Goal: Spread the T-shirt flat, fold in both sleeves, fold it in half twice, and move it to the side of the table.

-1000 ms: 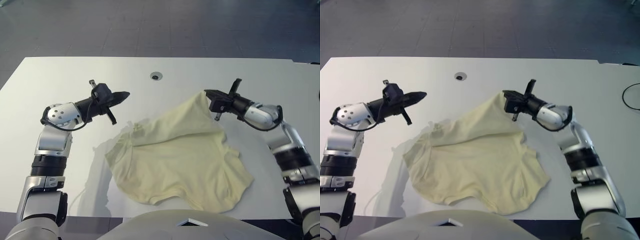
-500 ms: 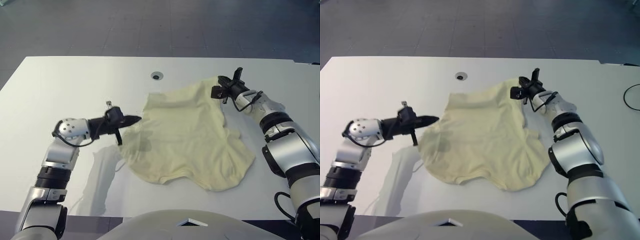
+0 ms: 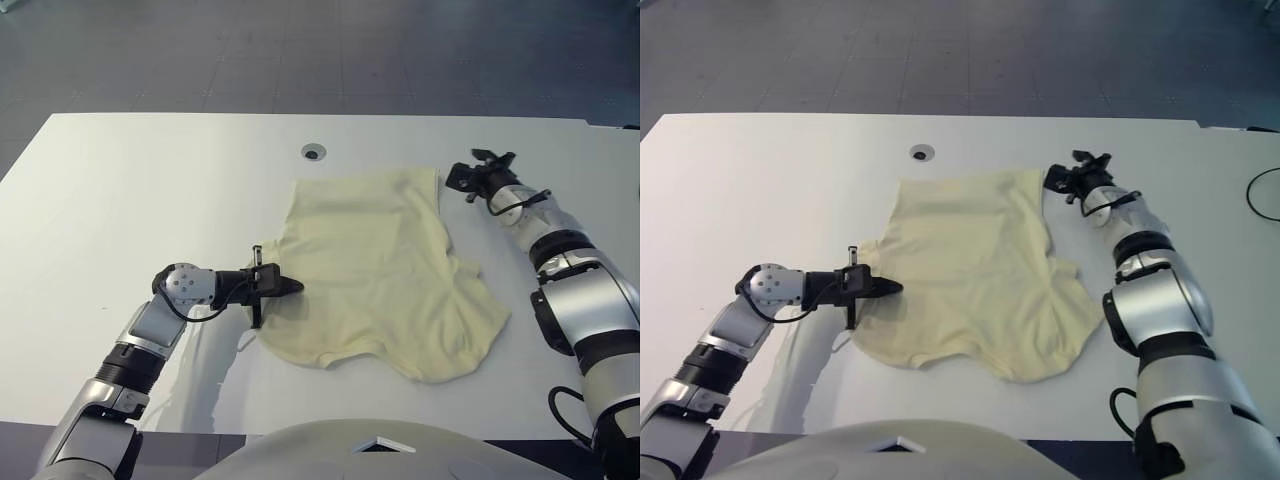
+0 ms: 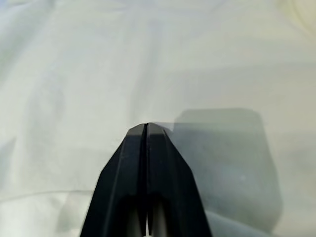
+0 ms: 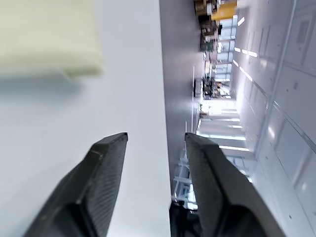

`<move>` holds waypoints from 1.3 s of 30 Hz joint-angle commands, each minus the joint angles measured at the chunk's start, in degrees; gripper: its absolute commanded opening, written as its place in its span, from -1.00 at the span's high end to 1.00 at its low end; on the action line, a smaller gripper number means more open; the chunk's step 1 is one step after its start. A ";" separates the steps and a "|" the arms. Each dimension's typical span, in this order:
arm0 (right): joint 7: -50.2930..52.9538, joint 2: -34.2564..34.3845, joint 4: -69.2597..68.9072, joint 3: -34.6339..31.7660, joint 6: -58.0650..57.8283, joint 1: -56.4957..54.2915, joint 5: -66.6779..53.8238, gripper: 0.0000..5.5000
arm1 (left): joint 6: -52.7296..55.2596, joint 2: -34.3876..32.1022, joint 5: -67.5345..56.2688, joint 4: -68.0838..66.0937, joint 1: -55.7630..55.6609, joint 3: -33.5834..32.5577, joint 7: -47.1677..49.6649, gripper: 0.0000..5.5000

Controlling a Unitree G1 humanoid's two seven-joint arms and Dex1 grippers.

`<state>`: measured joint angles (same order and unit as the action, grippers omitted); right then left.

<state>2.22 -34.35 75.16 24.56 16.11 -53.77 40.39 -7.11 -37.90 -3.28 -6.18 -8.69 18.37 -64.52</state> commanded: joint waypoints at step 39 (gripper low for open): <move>-56.47 -14.42 -101.26 -11.09 -32.22 59.82 -41.20 -0.96 | -27.44 2.93 12.76 -41.85 -22.97 -5.57 16.31 -0.57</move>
<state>-53.86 -48.06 -24.83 13.20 -15.49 5.54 -0.72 -30.85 -35.69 6.64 -43.14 -28.23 11.56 -50.48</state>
